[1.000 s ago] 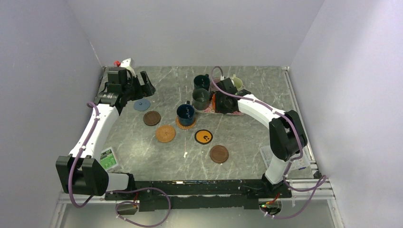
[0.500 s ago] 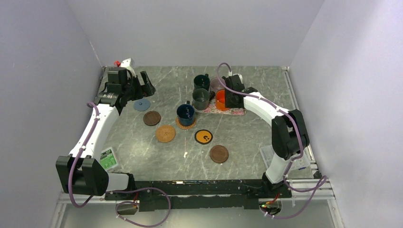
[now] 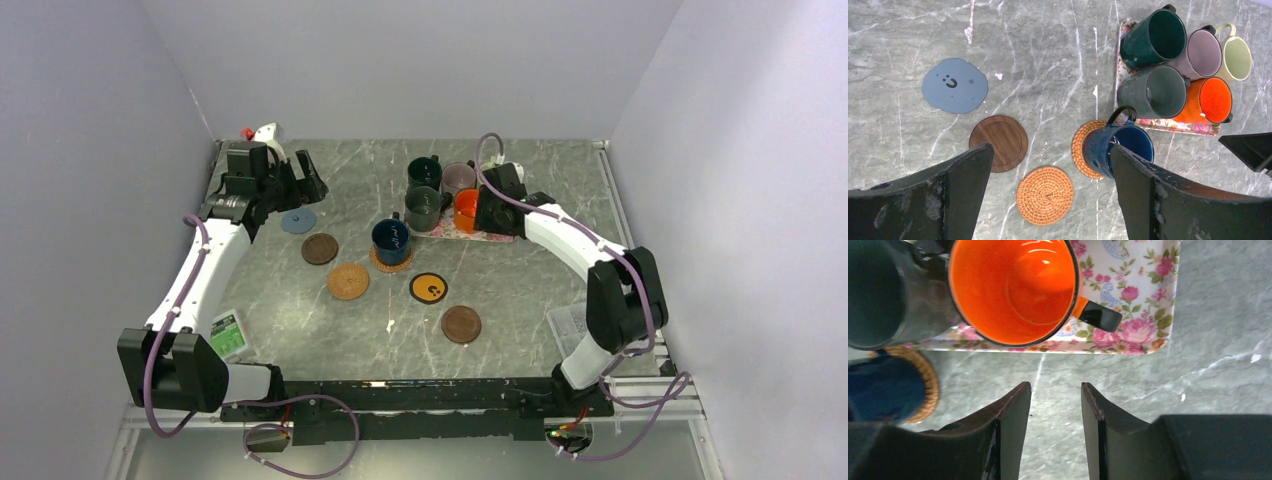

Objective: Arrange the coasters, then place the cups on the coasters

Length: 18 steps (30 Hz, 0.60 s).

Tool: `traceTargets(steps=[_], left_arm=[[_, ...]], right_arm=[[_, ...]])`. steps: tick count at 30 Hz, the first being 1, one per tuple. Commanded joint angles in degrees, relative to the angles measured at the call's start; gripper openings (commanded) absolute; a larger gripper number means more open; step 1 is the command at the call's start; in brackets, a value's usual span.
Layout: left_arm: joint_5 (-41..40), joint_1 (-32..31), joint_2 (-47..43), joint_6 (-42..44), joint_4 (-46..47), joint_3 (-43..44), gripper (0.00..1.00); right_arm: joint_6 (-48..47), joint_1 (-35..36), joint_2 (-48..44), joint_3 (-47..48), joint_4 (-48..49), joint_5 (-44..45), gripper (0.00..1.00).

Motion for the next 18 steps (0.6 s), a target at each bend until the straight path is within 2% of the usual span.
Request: traceTargets(steps=[1, 6, 18], left_arm=[[0.1, -0.4, -0.7, 0.3, 1.5, 0.2, 0.94], [0.3, -0.5, -1.3, 0.2, 1.7, 0.1, 0.94], [-0.2, -0.5, -1.8, 0.5, 1.4, 0.4, 0.94]], right_arm=[[8.9, 0.0, -5.2, -0.7, 4.3, -2.3, 0.48], [12.8, 0.0, -4.3, 1.2, 4.0, 1.0, 0.53], [19.2, 0.2, 4.3, 6.5, 0.2, 9.4, 0.56]])
